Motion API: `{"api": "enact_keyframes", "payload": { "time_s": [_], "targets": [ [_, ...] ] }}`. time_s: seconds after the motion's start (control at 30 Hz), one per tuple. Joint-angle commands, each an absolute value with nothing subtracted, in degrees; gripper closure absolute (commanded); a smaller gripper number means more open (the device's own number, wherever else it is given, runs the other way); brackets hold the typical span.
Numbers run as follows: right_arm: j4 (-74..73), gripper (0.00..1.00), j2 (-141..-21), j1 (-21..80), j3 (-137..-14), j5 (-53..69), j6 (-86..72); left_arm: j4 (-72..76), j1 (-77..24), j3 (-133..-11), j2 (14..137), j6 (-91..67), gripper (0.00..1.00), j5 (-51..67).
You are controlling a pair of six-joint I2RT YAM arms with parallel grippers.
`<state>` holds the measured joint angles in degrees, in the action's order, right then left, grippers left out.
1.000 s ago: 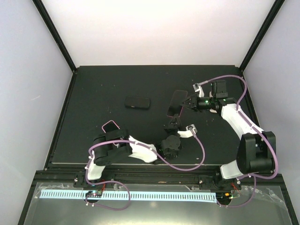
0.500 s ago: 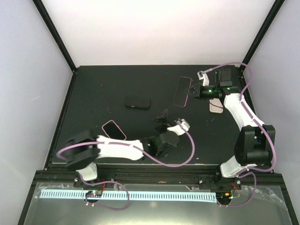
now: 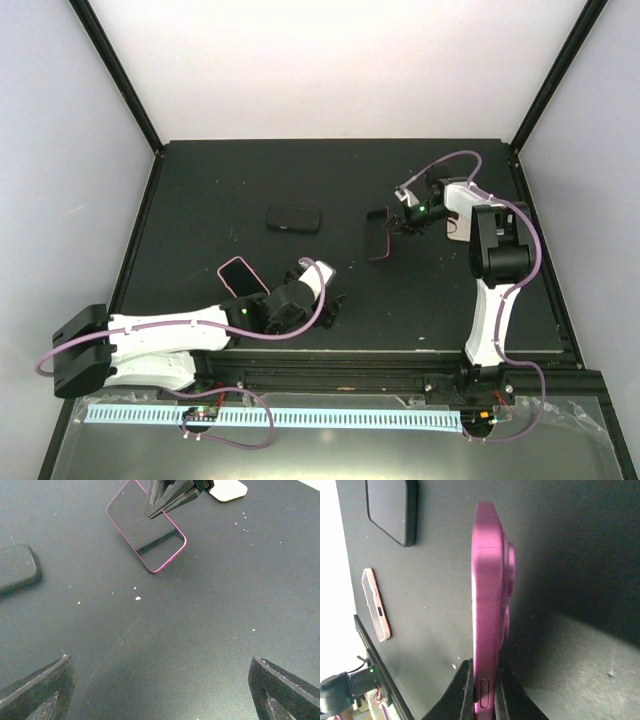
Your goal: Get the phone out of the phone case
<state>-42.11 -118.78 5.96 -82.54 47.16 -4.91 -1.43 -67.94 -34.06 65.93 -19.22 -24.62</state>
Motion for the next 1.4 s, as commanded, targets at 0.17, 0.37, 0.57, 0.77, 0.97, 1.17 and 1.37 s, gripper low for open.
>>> {"api": "enact_keyframes", "payload": {
  "time_s": [0.17, 0.37, 0.57, 0.77, 0.97, 1.17, 1.37],
  "targets": [
    [-49.7, 0.92, -129.1, 8.0, -95.0, 49.8, -2.0, -3.2, -62.9, -30.0, 61.2, -30.5, 0.04, -17.3],
    [-49.9, 0.71, -130.7, 8.0, -97.1, 44.7, -2.2, -4.9, -57.9, -29.0, 58.8, -35.8, 0.02, -16.1],
    [-51.0, 0.49, -125.0, 8.0, -95.7, 35.7, -1.7, -10.6, -50.1, -32.4, 59.0, -39.4, 0.01, -14.9],
    [-49.9, 0.46, -109.8, 7.9, -86.9, 30.4, 2.1, -18.2, -39.6, -40.0, 65.0, -42.3, 0.01, -11.0],
    [-50.4, 0.44, -91.0, 7.9, -76.2, 33.4, 6.8, -18.1, -31.0, -47.9, 73.8, -43.3, 0.01, -10.1],
    [-48.3, 0.41, -78.2, 7.9, -65.7, 37.0, 12.9, -21.7, -24.2, -59.3, 88.4, -43.4, 0.01, -9.1],
    [-45.1, 0.41, -75.2, 7.8, -60.2, 37.0, 14.1, -23.9, -18.6, -73.1, 103.0, -39.0, 0.01, -1.6]
  ]
}}
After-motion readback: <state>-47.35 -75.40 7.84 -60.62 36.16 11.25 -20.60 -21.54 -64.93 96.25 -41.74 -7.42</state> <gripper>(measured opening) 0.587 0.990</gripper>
